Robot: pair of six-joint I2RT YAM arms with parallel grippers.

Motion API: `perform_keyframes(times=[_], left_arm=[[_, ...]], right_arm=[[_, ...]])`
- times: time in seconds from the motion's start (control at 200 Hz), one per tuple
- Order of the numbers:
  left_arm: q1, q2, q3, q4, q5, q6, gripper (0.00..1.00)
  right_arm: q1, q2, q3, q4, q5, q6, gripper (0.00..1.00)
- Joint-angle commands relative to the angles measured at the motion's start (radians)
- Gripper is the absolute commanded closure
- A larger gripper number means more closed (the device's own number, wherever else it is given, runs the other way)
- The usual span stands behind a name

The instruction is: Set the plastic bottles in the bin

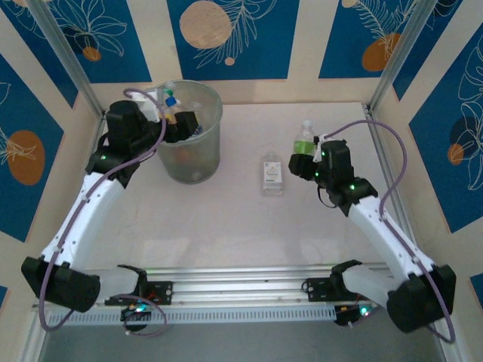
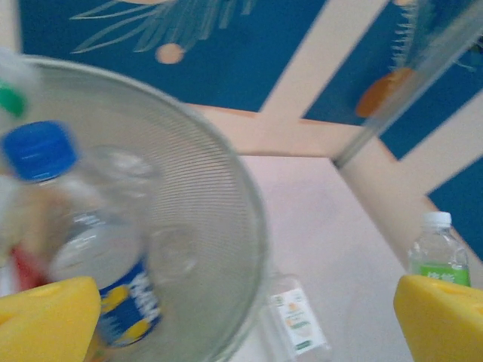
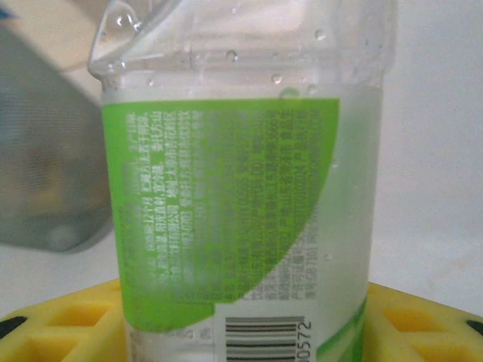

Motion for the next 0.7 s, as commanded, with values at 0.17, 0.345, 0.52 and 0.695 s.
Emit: perform_keyframes(times=[0.17, 0.345, 0.52, 0.695], left_arm=[[-0.190, 0.170, 0.226, 0.039, 0.227, 0.034, 0.04], [-0.285, 0.264, 0.334, 0.007, 0.275, 0.051, 0.06], [-0.317, 0.321, 0.362, 0.013, 0.281, 0.013, 0.05], [-0.333, 0.348, 0.368, 0.020, 0.296, -0.013, 0.05]], right_arm=[[0.137, -0.124, -0.032, 0.177, -0.126, -0.161, 0.42], [0.207, -0.112, -0.009, 0.200, -0.098, -0.195, 0.42], [0.245, -0.101, -0.006, 0.232, -0.073, -0.202, 0.42], [0.274, -0.096, 0.006, 0.244, -0.056, -0.215, 0.42]])
